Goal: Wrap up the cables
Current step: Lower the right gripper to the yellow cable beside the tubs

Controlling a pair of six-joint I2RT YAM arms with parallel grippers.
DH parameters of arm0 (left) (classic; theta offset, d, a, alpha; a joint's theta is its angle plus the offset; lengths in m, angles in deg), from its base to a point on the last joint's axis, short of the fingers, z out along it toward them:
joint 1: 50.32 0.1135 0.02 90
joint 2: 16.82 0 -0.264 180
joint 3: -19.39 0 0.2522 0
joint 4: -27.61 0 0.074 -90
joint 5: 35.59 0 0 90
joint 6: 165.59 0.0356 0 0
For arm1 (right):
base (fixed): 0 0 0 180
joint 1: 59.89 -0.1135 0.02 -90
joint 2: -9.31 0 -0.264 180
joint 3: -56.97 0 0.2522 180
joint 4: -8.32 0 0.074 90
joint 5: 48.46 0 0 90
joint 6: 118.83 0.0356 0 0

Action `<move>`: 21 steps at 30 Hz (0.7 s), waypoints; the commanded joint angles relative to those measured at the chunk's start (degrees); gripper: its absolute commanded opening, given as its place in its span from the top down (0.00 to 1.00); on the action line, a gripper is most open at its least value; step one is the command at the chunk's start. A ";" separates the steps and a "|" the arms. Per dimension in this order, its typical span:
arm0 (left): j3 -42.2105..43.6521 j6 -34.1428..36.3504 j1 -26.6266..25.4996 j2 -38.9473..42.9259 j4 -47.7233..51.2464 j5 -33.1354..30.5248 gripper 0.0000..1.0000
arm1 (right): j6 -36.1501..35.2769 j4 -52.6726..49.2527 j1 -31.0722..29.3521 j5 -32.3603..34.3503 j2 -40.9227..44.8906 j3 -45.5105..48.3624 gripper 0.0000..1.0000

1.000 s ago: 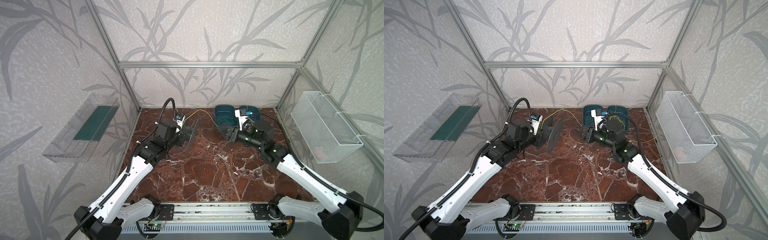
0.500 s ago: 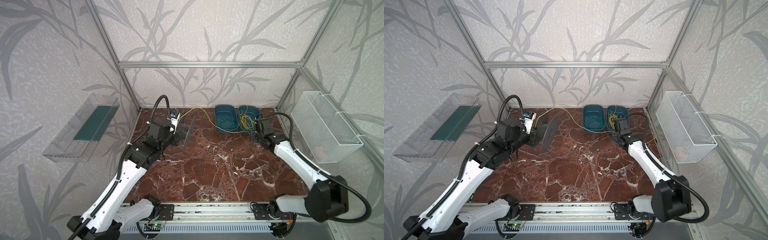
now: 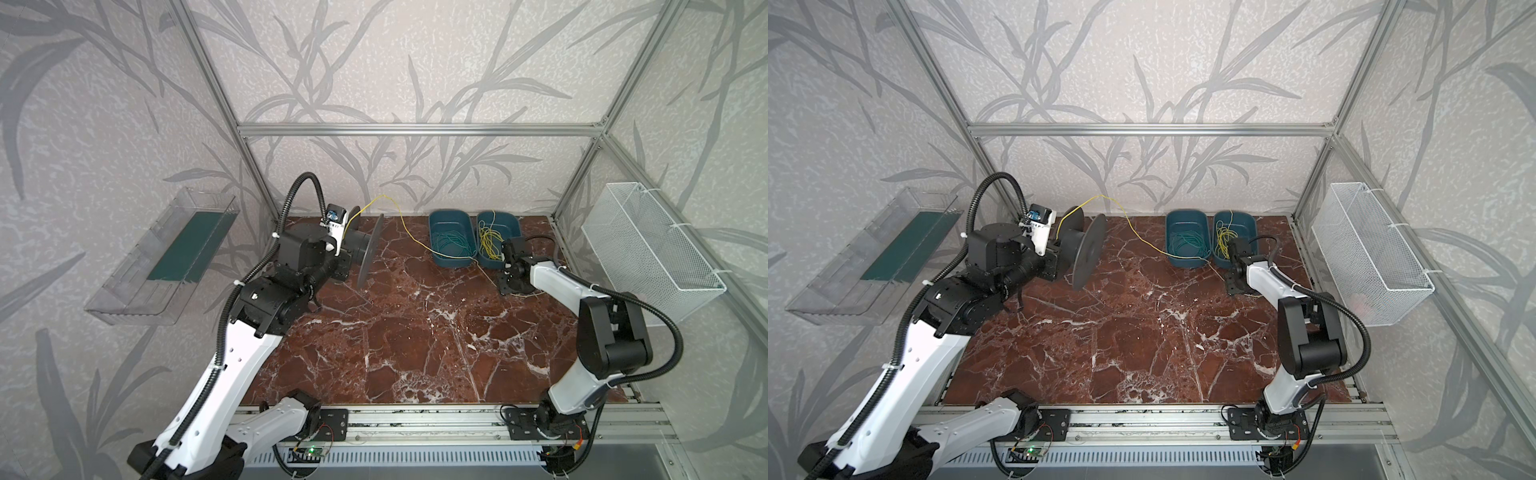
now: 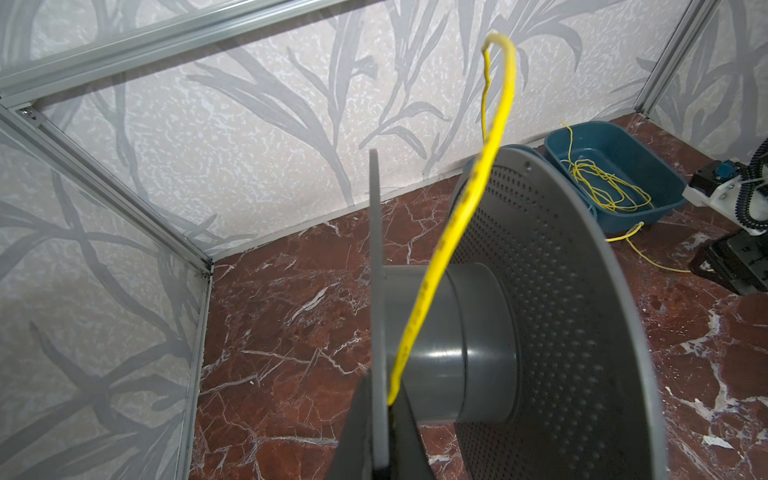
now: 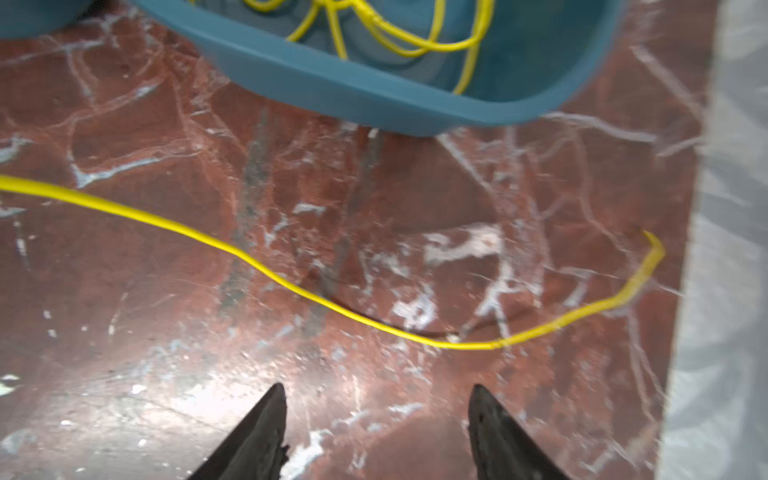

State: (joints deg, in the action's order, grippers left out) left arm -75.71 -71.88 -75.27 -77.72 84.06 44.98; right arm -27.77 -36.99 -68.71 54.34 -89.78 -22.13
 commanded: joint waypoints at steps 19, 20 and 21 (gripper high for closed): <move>-1.34 -0.34 4.46 -1.04 -4.03 3.63 1.00 | -6.27 -3.35 0.32 -12.97 -16.01 -10.39 0.49; -1.35 -0.23 4.55 -1.06 -4.04 3.69 1.00 | -6.02 -2.80 0.29 -13.84 -16.30 -10.05 0.53; -1.36 -0.17 4.64 -1.05 -4.21 3.63 1.00 | -5.88 -2.49 0.36 -14.81 -16.47 -9.67 0.55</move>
State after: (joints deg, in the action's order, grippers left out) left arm -75.78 -72.10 -71.12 -79.69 84.20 47.58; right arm -33.12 -38.50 -68.60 42.45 -103.90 -32.42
